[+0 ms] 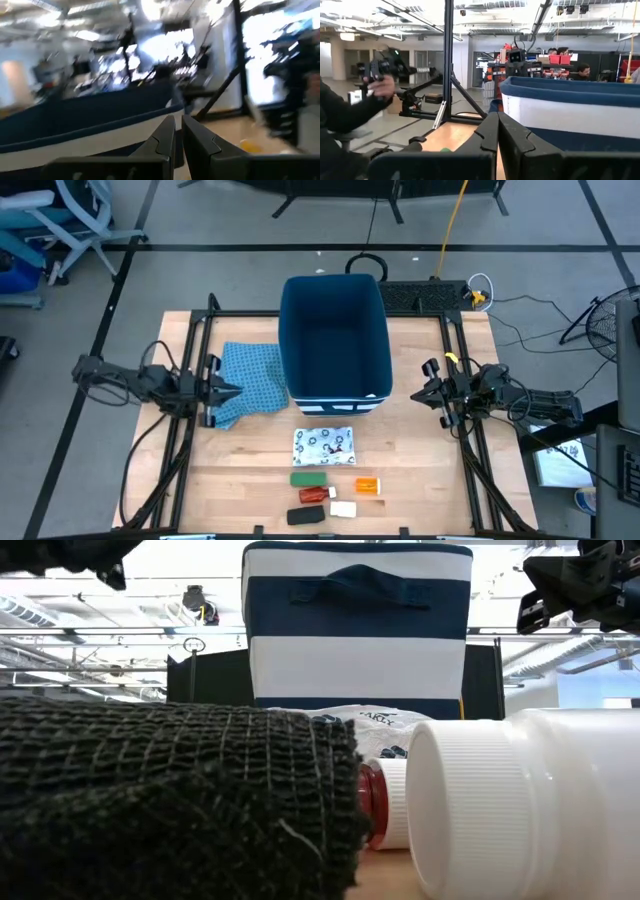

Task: Pick & place medical supplies in basket/bin
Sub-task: Put the green bandage into the blue bin

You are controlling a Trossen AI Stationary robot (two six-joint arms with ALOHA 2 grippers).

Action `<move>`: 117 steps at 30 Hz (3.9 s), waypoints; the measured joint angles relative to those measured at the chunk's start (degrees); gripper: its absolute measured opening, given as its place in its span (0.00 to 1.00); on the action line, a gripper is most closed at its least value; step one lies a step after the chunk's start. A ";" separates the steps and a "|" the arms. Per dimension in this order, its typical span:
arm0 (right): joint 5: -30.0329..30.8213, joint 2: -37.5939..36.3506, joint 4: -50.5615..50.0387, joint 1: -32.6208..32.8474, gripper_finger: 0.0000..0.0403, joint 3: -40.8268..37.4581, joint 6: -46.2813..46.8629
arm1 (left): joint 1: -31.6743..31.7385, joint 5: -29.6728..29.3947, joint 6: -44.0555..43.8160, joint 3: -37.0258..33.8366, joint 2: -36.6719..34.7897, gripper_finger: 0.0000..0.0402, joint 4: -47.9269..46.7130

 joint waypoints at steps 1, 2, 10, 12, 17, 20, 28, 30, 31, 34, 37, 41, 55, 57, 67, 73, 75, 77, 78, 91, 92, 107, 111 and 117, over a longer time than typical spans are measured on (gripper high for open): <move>0.00 0.00 -0.02 0.01 0.00 0.01 -0.91 | -1.13 -2.96 0.89 2.44 3.22 0.09 -1.55; 0.00 0.00 -0.01 0.00 0.00 0.02 -1.79 | -2.18 -5.75 1.76 5.08 6.74 0.09 -3.48; 0.00 0.00 0.02 0.02 0.00 0.02 -8.37 | -9.53 -11.47 -4.29 30.63 38.22 0.09 -24.18; -0.01 0.00 0.02 0.02 0.00 0.01 -9.72 | -11.18 -14.15 -6.12 36.74 45.78 0.09 -29.74; -0.02 0.02 -0.02 0.00 0.00 0.00 -10.76 | -12.89 -16.09 -16.03 49.67 60.59 0.09 -42.90; -0.04 0.02 0.02 0.01 0.00 0.00 -9.26 | -12.85 -12.24 -20.57 54.88 66.91 0.09 -47.01; -0.09 0.02 2.43 0.00 0.00 0.00 -6.29 | -12.28 -3.56 -29.98 58.47 76.63 0.09 -47.12; -0.09 0.02 2.14 0.02 0.00 0.00 -6.29 | -12.07 -1.03 -32.63 58.47 78.41 0.09 -46.67; -0.10 0.02 2.14 0.01 0.00 0.00 -6.29 | -12.04 -0.30 -33.85 58.47 79.38 0.09 -46.56; -0.11 0.02 2.14 0.02 0.00 0.00 -6.27 | -12.08 3.89 -37.25 58.47 82.20 0.10 -46.00; -0.26 0.02 1.65 0.02 0.00 0.00 -4.94 | -12.15 8.56 -39.11 58.47 84.28 0.18 -43.74; -0.26 0.04 1.97 0.01 0.00 0.00 -2.90 | -12.64 12.58 -39.34 58.47 86.75 0.37 -39.57; -0.15 0.07 2.08 0.01 0.00 0.00 -3.66 | -13.44 12.53 -33.44 58.45 94.58 0.72 -36.29; -0.15 0.07 2.09 0.00 0.00 0.00 -3.80 | -13.42 12.35 -33.39 58.47 95.52 0.72 -36.50; -0.02 0.07 1.70 0.01 0.00 0.02 -3.71 | -13.14 12.12 -33.05 58.49 97.99 0.61 -36.46; -0.01 0.07 1.78 0.01 0.00 0.01 -3.71 | -12.66 12.24 -33.13 58.45 97.66 0.42 -36.83; -0.02 0.07 1.80 0.02 0.00 0.00 -3.71 | -12.33 12.69 -33.20 58.45 97.66 0.34 -36.83; -0.01 0.07 1.84 0.01 0.00 0.00 -3.69 | -12.19 12.76 -32.42 58.45 97.59 0.27 -36.81; 0.00 0.07 1.84 0.02 0.00 0.00 -3.69 | -12.14 12.74 -31.67 58.45 97.56 0.24 -36.81; -0.02 0.07 1.76 0.01 0.00 0.01 -3.67 | -12.36 9.39 -25.50 58.34 83.72 0.22 -42.17; -0.02 0.10 1.95 0.00 0.00 0.00 -3.67 | -12.56 8.11 -24.52 58.34 81.65 0.22 -43.18; -0.01 0.33 2.12 0.00 0.00 0.00 -3.23 | -13.36 -11.96 -2.08 58.34 50.34 0.23 -46.33; -0.01 0.33 2.11 0.00 0.00 0.00 -3.23 | -9.39 -7.56 5.88 57.41 43.32 0.23 -41.52; -0.02 0.33 2.10 0.02 0.00 0.00 -3.23 | -2.04 2.31 12.13 49.15 31.38 0.23 -32.67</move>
